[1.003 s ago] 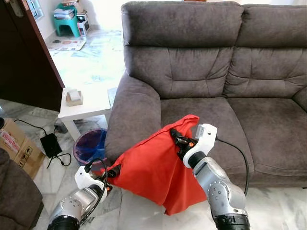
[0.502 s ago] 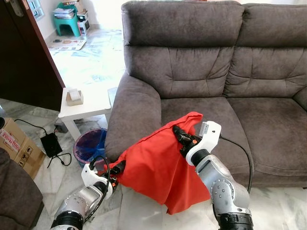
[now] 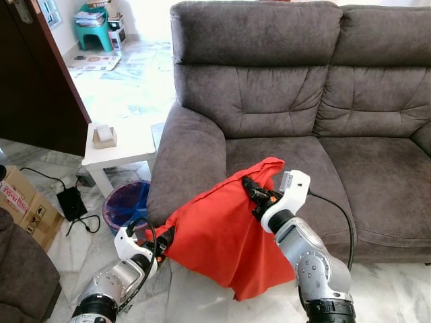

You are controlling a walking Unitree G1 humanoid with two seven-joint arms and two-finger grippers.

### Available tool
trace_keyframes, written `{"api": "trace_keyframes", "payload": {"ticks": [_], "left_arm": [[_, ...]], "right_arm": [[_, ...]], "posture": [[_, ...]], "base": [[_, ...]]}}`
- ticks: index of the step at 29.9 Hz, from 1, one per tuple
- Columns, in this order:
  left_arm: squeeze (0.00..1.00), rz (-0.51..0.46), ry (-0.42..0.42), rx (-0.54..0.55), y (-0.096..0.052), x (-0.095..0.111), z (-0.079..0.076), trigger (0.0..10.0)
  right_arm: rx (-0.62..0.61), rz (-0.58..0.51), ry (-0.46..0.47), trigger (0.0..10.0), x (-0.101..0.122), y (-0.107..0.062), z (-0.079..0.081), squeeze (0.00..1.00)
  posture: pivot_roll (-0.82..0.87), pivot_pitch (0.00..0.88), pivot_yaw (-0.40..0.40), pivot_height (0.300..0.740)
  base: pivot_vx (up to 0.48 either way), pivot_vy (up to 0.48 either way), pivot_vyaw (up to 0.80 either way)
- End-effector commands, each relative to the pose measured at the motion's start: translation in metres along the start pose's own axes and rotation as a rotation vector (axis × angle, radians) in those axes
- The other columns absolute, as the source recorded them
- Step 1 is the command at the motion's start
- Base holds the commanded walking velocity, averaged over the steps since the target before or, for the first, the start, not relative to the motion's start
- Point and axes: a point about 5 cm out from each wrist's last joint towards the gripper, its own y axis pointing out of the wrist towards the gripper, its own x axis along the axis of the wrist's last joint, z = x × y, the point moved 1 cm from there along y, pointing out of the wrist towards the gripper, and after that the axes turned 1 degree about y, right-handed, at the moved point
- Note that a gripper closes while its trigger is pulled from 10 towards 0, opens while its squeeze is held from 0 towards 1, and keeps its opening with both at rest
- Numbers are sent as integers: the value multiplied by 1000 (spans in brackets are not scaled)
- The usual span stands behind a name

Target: Move the pillow to the sofa from floor

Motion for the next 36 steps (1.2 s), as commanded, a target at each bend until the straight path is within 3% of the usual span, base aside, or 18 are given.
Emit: {"api": "trace_keyframes", "payload": {"ticks": [1,35,36], "left_arm": [[0,26,13,9,0,-5,3,0],[0,19,20,5,0,-4,3,0],[0,-4,19,2,-1,1,1,0]], "right_arm": [[165,-135,-40,10000,35,3,41,0],[164,-135,-40,10000,35,3,40,0],[143,-115,-42,10000,30,2,35,0]], "posture": [[84,98,-15,740],[85,98,-15,740],[91,103,-10,740]], "base": [[0,0,0],[0,0,0],[0,0,0]]}}
